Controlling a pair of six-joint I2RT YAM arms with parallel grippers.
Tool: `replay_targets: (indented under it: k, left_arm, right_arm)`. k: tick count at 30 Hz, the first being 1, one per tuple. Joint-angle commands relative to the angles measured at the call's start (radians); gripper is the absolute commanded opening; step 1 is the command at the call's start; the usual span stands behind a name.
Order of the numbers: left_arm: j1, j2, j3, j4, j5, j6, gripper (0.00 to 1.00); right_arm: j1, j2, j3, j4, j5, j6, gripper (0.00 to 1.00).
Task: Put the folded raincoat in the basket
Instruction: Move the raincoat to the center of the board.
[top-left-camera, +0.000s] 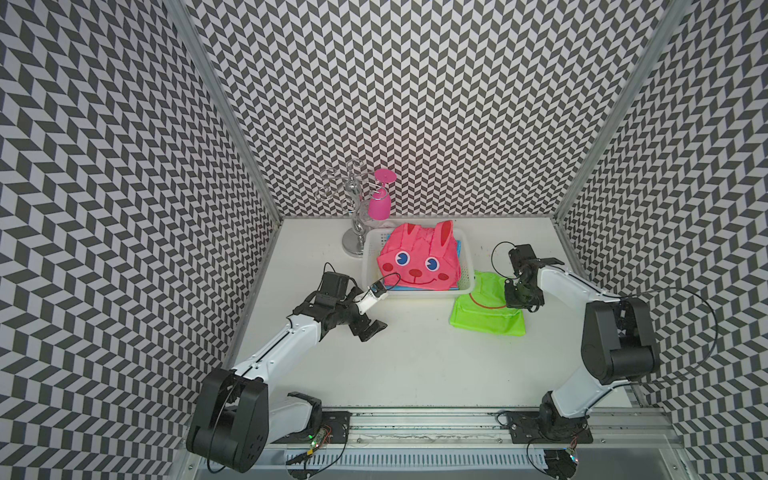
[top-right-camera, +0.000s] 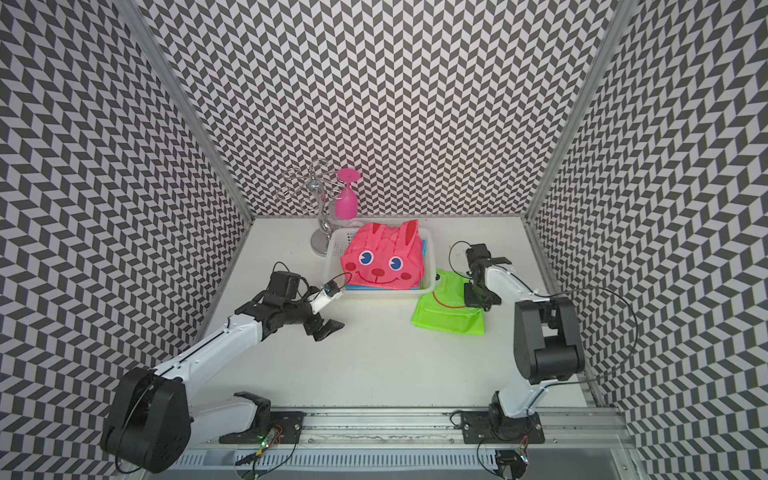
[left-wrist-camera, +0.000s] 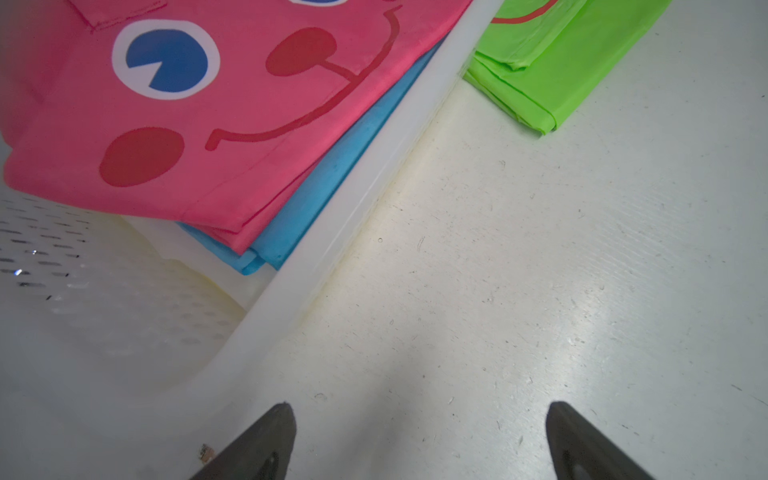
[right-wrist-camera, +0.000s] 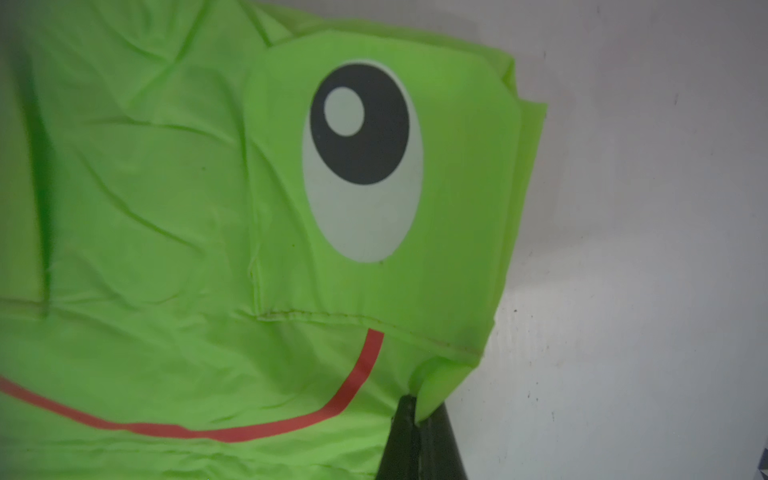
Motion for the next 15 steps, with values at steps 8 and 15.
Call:
replay_targets:
  k: [8, 15]
  left_arm:
    - [-0.018, 0.022, -0.019, 0.054, 0.004, 0.061, 0.99]
    - [-0.019, 0.124, 0.036, 0.11, -0.022, 0.035, 0.98]
  right_arm:
    - [0.172, 0.064, 0.007, -0.209, 0.046, 0.217, 0.0]
    - [0.262, 0.006, -0.124, -0.135, -0.003, 0.253, 0.0]
